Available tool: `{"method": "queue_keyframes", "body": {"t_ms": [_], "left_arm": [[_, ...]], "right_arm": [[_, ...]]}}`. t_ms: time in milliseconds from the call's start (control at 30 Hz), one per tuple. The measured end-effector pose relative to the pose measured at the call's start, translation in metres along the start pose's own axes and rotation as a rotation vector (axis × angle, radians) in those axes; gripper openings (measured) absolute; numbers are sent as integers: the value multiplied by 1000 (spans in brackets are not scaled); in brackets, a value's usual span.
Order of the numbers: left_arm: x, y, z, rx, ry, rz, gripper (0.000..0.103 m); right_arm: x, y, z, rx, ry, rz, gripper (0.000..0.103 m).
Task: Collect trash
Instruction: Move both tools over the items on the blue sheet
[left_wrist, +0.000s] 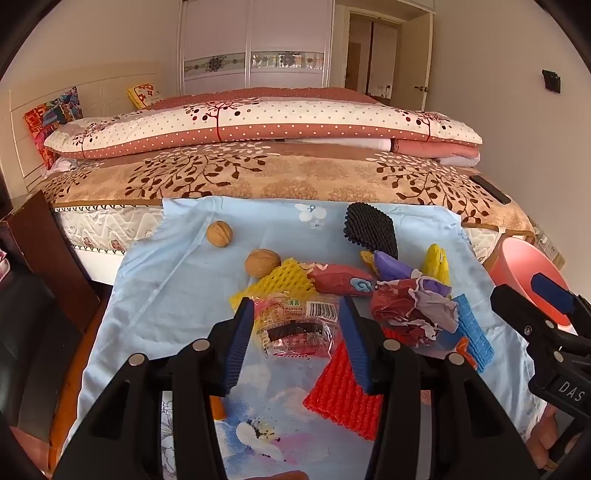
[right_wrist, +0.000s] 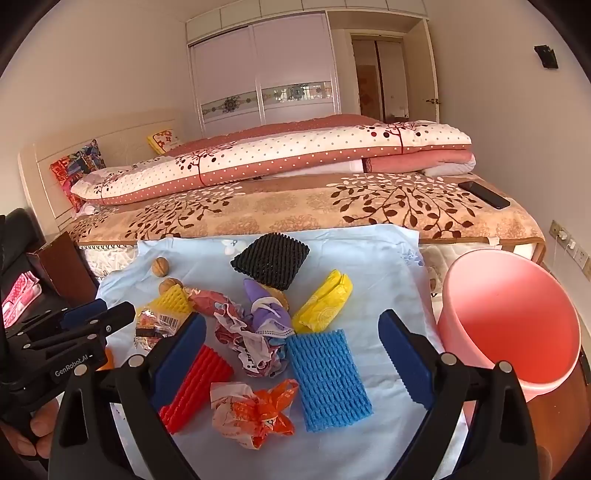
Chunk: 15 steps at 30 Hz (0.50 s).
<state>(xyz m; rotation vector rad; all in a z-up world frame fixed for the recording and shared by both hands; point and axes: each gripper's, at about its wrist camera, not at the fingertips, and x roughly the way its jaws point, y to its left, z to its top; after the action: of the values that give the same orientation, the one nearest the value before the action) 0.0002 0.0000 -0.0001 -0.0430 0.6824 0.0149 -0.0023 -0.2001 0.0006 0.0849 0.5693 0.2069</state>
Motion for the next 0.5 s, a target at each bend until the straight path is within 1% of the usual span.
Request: {"method": "queue_keyframes", "body": {"t_ms": [200,433,467,500], "left_arm": [[-1,0,0,1,-3,1,48],[-3,2,3,-3,-7,-2,48],[-3,2,4,-4,-8,-2,48],[-2,7,4,-7,-9,-3,48]], "right_arm": [[-3,-2,1,3,-3,-6,93],[-7,-10,13,9,-17,-21,93],[-8,-4,5,11,-25,-34,93],[-8,-4,4,11,-27,-35,93]]}}
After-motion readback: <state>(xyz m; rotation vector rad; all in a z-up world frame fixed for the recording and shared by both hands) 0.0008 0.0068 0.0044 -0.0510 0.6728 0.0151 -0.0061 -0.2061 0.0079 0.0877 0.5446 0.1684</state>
